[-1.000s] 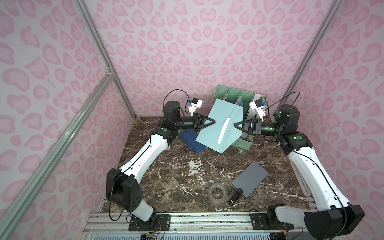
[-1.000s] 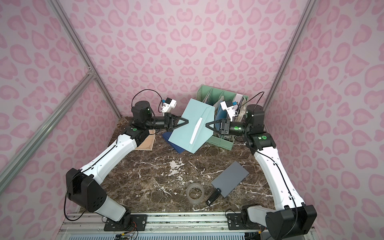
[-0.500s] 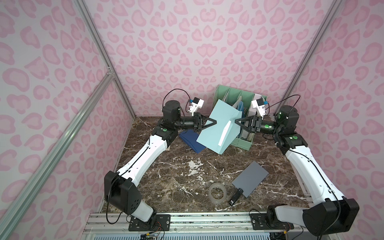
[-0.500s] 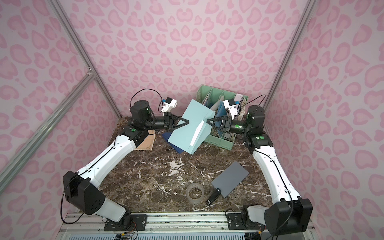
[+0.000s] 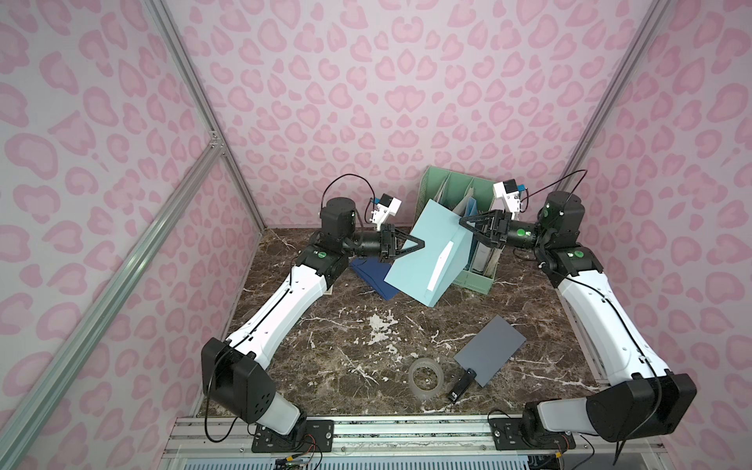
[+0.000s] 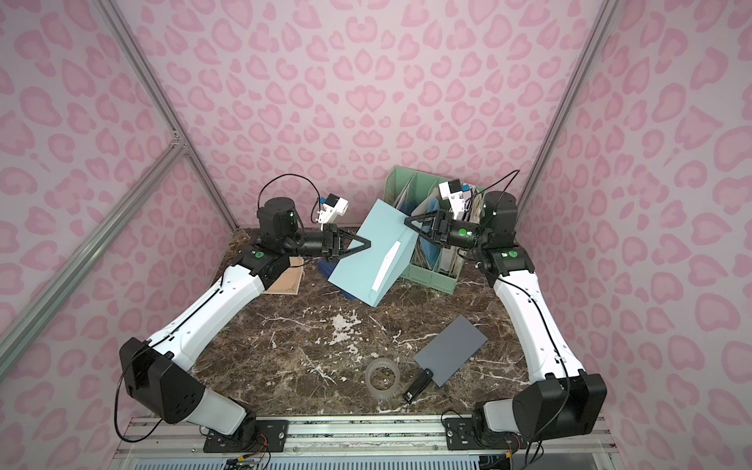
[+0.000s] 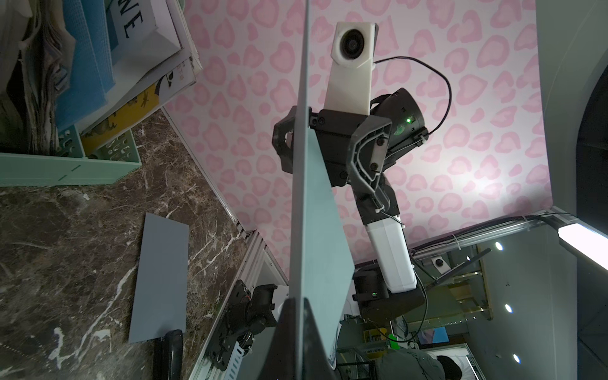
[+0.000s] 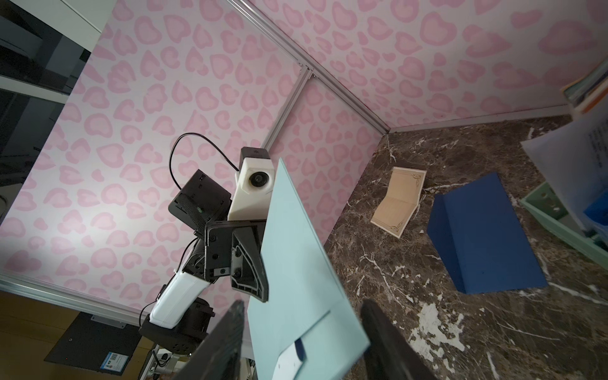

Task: Take the letter paper out of the envelope
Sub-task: Pick up the envelope from the center of the board.

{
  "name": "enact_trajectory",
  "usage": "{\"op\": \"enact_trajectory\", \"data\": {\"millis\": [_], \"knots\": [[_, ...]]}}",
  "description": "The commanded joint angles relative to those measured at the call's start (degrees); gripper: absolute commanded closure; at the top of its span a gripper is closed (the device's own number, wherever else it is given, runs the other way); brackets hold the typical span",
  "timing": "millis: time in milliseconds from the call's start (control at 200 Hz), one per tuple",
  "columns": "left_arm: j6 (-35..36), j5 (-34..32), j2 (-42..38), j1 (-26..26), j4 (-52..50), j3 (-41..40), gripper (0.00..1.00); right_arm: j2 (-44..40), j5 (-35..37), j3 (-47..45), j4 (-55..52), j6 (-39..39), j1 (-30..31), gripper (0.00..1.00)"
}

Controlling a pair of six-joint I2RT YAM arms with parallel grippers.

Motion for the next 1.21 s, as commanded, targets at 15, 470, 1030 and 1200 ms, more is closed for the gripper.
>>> {"op": "enact_trajectory", "data": {"millis": [15, 470, 1030, 1200], "knots": [[4.02, -1.0, -0.53, -0.15, -3.21, 0.66, 0.97, 0.2, 1.64, 1.2, -6.03, -2.73, 1.0, 0.41], [5.81, -2.63, -0.85, -0.15, -5.71, 0.84, 0.98, -1.58, 2.28, -2.06, -8.26, -3.17, 2.0, 0.67], [5.1, -2.72, -0.51, -0.06, -5.34, 0.41, 0.98, -3.87, 0.68, -7.02, -0.88, 2.33, 1.34, 0.98], [5.91, -3.48, -0.36, 0.02, -6.73, 0.55, 0.72, -4.38, 0.48, -8.04, 1.39, 3.9, 1.03, 1.0]]}}
